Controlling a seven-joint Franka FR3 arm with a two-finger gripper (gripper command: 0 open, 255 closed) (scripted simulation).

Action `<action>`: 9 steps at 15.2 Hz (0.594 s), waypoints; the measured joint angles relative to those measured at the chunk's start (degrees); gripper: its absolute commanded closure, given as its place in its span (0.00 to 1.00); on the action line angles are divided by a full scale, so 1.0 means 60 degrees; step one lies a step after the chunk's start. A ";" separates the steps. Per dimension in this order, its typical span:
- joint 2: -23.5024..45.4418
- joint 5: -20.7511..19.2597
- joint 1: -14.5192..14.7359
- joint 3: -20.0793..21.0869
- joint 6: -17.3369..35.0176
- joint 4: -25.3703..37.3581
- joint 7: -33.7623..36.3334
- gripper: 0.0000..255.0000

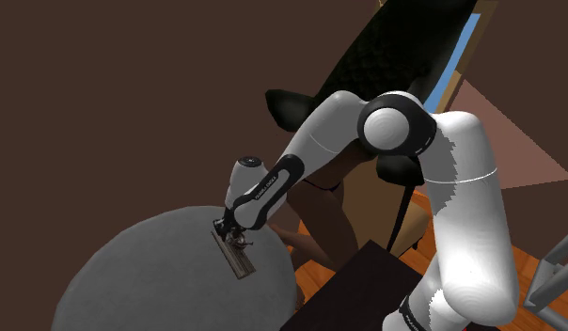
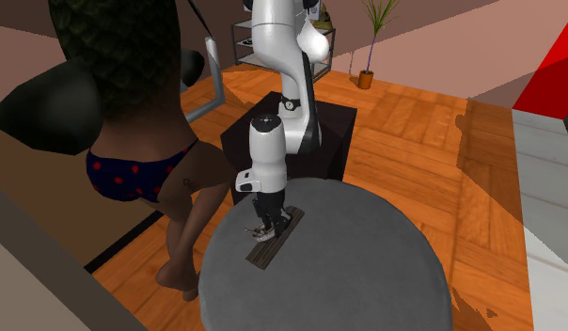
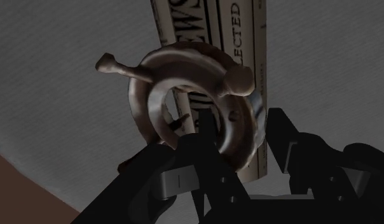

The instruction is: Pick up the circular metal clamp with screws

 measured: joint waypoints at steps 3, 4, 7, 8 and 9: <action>-0.0258 0.0035 -0.0033 0.0046 -0.0190 -0.0073 -0.0010 1.00; -0.0342 0.0049 -0.0045 0.0064 -0.0277 -0.0070 -0.0016 1.00; -0.0703 0.0107 -0.0115 0.0133 -0.0522 -0.0184 -0.0057 1.00; -0.0818 0.0124 -0.0116 0.0154 -0.0622 -0.0200 -0.0049 1.00; -0.0907 0.0141 -0.0128 0.0173 -0.0722 -0.0187 -0.0057 1.00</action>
